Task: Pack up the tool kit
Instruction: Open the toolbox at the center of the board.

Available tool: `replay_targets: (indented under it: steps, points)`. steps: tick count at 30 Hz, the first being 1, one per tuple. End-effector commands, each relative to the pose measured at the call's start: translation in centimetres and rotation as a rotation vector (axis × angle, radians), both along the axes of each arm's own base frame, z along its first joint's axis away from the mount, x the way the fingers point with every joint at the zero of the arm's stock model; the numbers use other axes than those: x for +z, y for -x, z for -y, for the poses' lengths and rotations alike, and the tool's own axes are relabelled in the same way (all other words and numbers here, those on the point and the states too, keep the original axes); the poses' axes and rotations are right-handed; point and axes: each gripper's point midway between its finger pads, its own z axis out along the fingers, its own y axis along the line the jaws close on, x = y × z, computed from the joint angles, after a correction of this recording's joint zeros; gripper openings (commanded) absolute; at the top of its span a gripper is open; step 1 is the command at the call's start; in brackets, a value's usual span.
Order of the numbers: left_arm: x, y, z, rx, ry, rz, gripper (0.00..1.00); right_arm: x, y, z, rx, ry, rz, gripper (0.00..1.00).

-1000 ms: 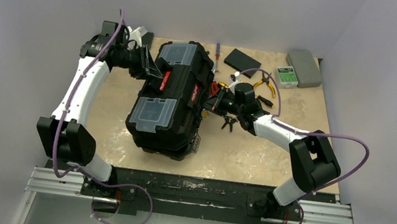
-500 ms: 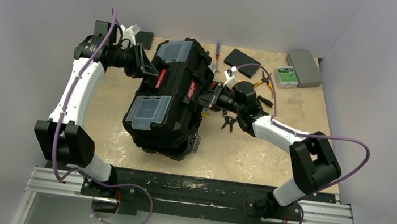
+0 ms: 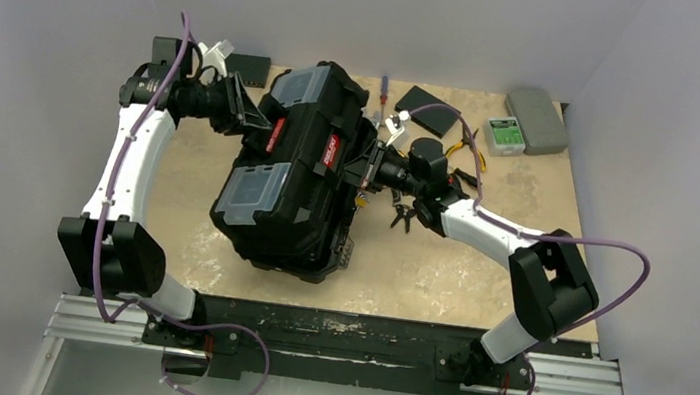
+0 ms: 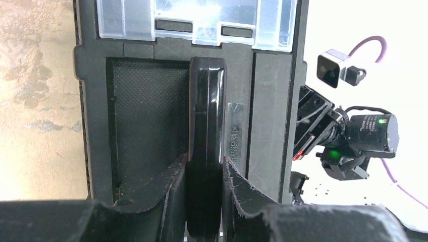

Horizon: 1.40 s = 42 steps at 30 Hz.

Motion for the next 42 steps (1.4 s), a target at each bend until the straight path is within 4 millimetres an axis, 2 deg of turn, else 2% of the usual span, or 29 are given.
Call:
replay_targets:
  steps: [1,5,8,11,16,19,23,30,33,38,42]
  points:
    - [4.8,0.7,1.7,-0.068,0.127,0.124,0.1,6.0,0.7,-2.0,0.089,-0.136,0.146,0.0]
    - [5.4,0.8,0.0,0.015,0.006,0.162,0.43,6.5,0.8,-2.5,0.1,-0.143,0.15,0.0]
    - [6.8,1.1,-2.0,0.103,-0.12,0.21,0.61,7.1,1.1,-3.2,0.116,-0.137,0.161,0.0]
    - [8.7,1.8,-3.0,0.148,-0.177,0.262,0.74,7.7,1.4,-3.7,0.127,-0.124,0.17,0.0]
    - [10.3,3.8,-3.7,0.179,-0.332,0.325,0.76,8.7,1.8,-4.6,0.145,-0.123,0.187,0.0]
    - [10.9,5.3,-2.7,0.127,-0.454,0.372,0.79,9.0,1.9,-5.3,0.152,-0.12,0.194,0.0]
    - [9.5,6.9,-0.6,0.016,-0.512,0.347,0.81,8.4,1.7,-5.8,0.151,-0.117,0.182,0.0]
    - [5.4,9.2,0.4,-0.049,-0.795,0.324,0.84,5.5,1.2,-6.2,0.149,-0.091,0.135,0.0]
    - [4.4,9.6,0.6,-0.07,-0.959,0.342,0.89,4.8,1.4,-6.5,0.163,-0.114,0.117,0.0]
    - [6.0,10.2,1.3,-0.078,-1.189,0.429,0.92,5.1,1.4,-6.7,0.167,-0.13,0.12,0.0]
    - [7.1,10.5,3.5,-0.115,-1.272,0.516,0.92,5.2,1.4,-6.8,0.168,-0.125,0.124,0.0]
